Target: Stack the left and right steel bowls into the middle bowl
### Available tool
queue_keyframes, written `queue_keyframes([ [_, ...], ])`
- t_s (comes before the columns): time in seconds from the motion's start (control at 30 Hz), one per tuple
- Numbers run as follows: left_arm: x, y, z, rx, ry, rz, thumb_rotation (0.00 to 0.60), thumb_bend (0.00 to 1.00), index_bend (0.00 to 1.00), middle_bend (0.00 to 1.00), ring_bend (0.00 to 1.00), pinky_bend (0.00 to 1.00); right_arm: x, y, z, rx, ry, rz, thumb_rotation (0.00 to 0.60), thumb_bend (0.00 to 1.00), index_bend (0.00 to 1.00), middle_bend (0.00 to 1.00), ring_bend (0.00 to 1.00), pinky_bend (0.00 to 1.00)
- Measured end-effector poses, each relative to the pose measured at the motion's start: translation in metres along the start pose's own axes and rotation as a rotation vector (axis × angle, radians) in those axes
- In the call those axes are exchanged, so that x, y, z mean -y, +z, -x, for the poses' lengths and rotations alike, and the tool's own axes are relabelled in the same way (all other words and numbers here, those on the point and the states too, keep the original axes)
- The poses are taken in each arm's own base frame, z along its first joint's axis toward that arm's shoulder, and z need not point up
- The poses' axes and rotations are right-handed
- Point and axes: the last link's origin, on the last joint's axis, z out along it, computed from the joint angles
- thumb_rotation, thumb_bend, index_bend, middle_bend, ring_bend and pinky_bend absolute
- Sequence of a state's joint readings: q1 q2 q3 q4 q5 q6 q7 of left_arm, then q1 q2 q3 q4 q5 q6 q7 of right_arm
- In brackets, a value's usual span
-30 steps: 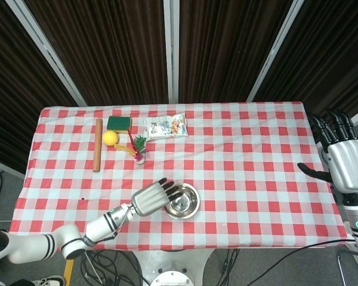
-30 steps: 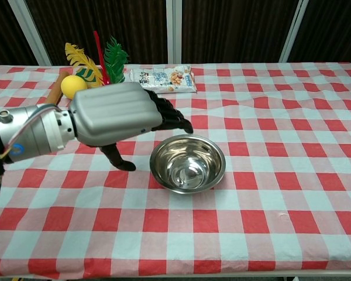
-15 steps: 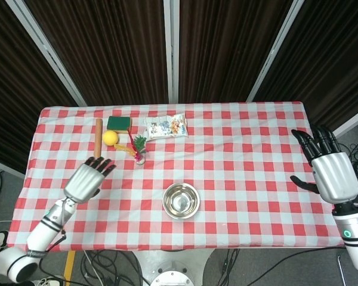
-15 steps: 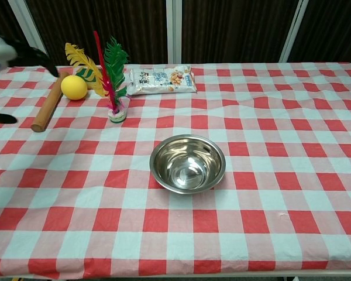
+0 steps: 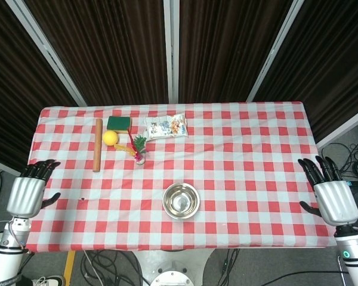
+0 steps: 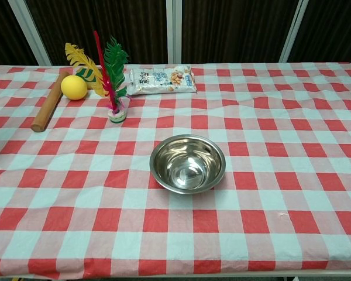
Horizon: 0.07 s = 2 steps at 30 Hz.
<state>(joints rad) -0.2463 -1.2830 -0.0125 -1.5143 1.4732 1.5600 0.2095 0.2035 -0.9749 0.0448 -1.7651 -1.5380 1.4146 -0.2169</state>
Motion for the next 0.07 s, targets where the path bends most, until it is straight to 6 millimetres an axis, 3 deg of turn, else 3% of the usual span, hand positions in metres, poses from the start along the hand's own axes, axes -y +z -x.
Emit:
queue_keyframes([
  [0.07,0.0029,-0.0012,0.0002,0.005,-0.005,-0.008,0.6,0.11,0.27,0.31,0.25,0.29,0.0015,-0.003,0.0065,0.019,-0.001,-0.007,0.6,0.0,0.05,0.11,0.0,0.0],
])
